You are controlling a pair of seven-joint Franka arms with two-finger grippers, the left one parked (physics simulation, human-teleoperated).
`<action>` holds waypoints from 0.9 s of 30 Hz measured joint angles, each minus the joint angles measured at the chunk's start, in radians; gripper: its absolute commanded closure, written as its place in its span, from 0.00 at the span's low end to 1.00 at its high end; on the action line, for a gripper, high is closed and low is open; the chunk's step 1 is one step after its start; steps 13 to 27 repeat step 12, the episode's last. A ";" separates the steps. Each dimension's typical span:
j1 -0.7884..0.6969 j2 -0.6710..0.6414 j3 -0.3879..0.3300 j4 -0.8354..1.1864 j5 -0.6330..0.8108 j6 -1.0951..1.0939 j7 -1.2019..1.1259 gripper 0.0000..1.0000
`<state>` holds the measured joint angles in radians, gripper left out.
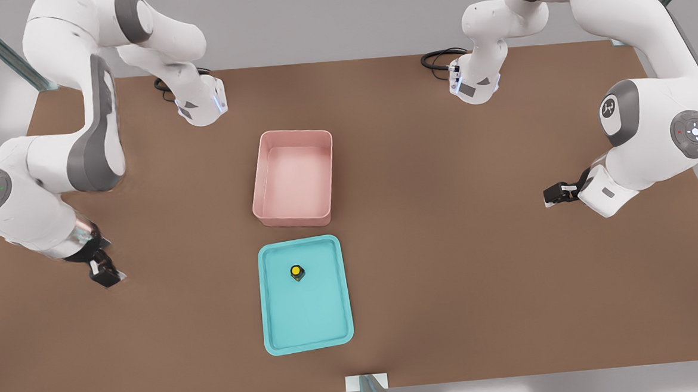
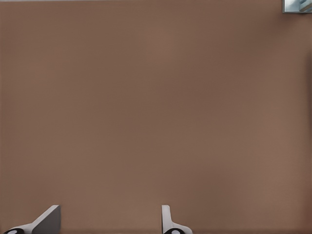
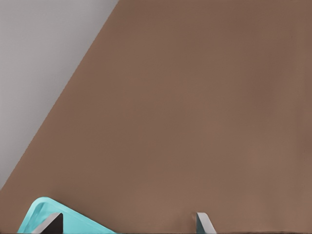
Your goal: The left arm remains still, and the right arm places the button from the box into the tray
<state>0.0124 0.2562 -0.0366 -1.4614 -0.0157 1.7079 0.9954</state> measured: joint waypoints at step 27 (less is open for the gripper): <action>0.034 -0.058 0.009 -0.153 0.025 0.052 -0.491 0.00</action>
